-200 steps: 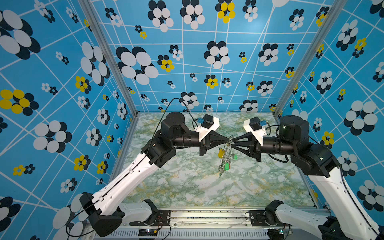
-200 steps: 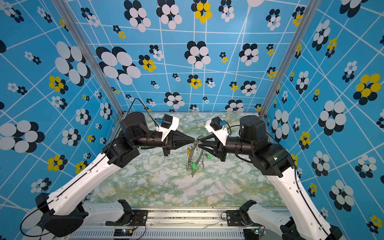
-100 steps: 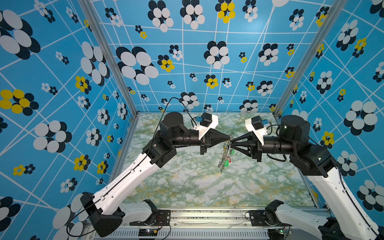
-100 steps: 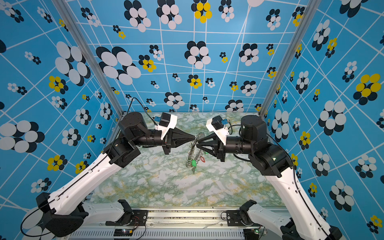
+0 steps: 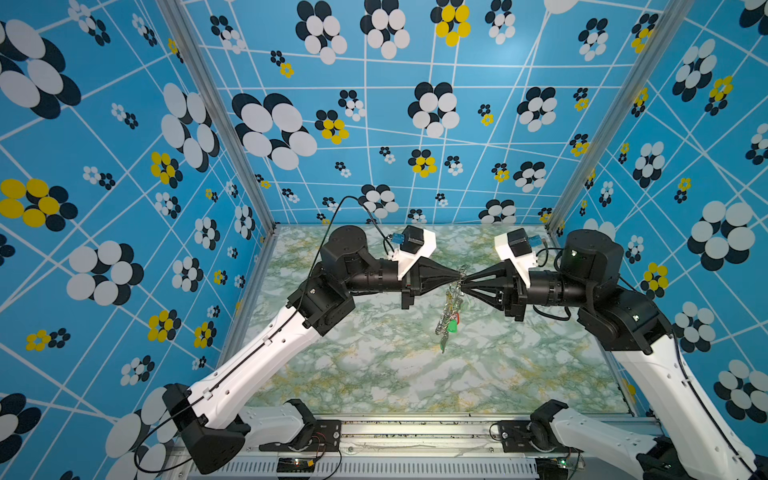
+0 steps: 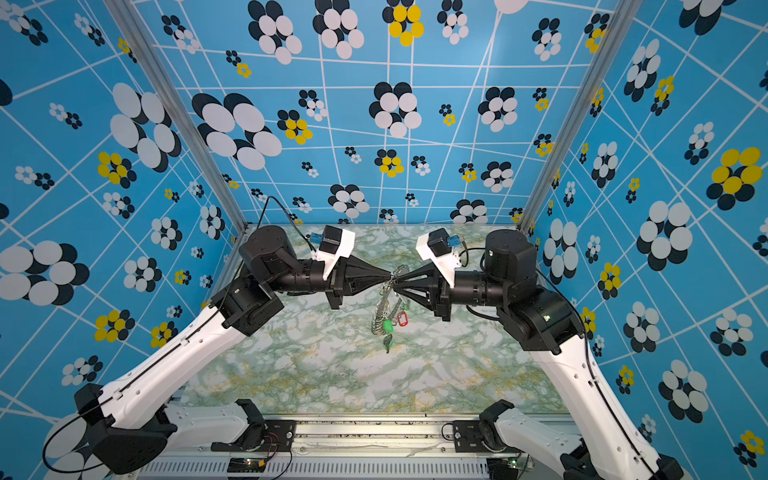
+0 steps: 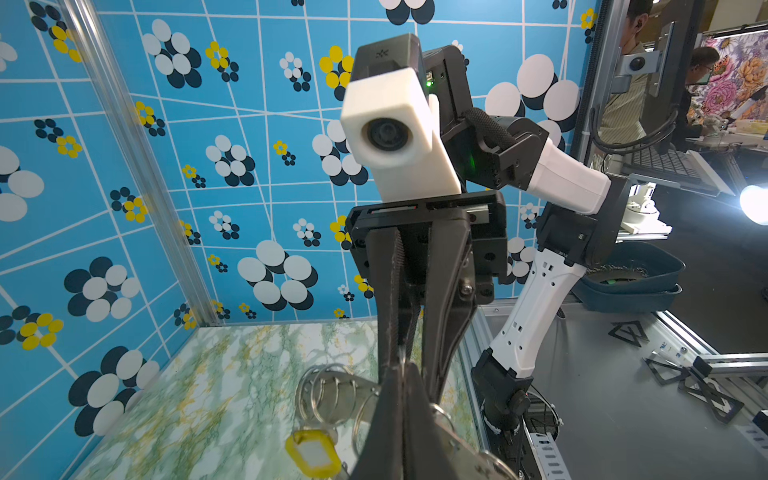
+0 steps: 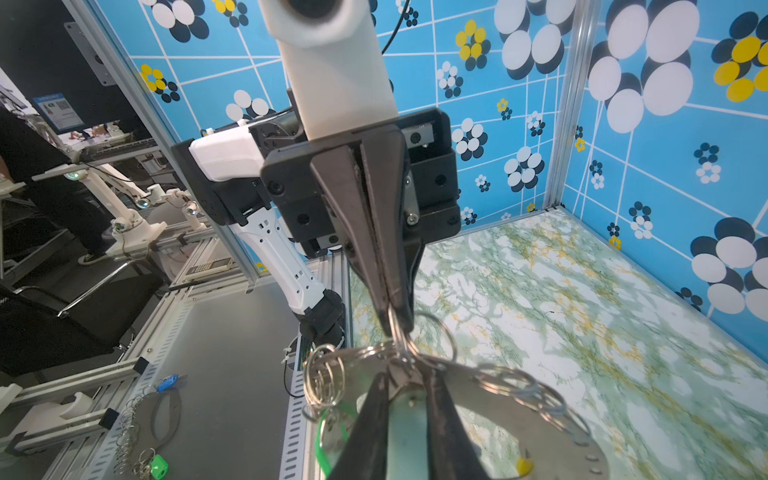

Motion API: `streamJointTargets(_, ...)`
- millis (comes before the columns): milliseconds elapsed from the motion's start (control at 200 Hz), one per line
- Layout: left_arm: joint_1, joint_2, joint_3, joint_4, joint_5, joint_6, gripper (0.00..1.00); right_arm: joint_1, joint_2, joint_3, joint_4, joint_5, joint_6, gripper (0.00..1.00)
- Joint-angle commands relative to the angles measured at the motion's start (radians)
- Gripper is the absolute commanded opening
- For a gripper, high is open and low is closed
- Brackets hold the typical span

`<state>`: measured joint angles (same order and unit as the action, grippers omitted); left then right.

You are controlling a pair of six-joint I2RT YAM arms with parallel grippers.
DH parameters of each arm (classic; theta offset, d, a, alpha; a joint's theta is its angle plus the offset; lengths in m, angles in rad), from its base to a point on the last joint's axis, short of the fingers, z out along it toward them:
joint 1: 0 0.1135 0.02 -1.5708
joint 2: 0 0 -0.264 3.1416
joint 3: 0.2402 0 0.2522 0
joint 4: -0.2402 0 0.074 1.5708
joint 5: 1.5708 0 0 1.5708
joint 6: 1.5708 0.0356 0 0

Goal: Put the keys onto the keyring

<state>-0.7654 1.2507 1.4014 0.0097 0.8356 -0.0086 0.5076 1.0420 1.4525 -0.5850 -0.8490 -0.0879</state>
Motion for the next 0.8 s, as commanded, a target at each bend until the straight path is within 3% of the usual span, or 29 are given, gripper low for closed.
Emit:
streamJointTargets(0, -0.001, -0.012, 0.001, 0.115, 0.028, -0.031, 0.00, 0.001, 0.000, -0.034, 0.088, -0.056, 0.059, 0.09)
streamJointTargets(80, 0.000, -0.009, -0.006, 0.134, 0.026, -0.039, 0.00, 0.002, 0.000, -0.055, 0.149, -0.082, 0.106, 0.00)
streamJointTargets(385, -0.001, 0.005, -0.028, 0.241, 0.009, -0.075, 0.00, 0.026, -0.008, -0.130, 0.253, -0.110, 0.195, 0.00)
streamJointTargets(485, 0.000, 0.014, -0.035, 0.284, 0.009, -0.098, 0.00, 0.035, -0.009, -0.150, 0.296, -0.105, 0.218, 0.03)
streamJointTargets(590, 0.000, 0.022, -0.039, 0.305, 0.009, -0.112, 0.00, 0.036, -0.017, -0.173, 0.352, -0.110, 0.250, 0.15)
streamJointTargets(795, -0.001, 0.016, -0.044, 0.302, 0.000, -0.109, 0.00, 0.035, -0.040, -0.167, 0.307, -0.088, 0.215, 0.23)
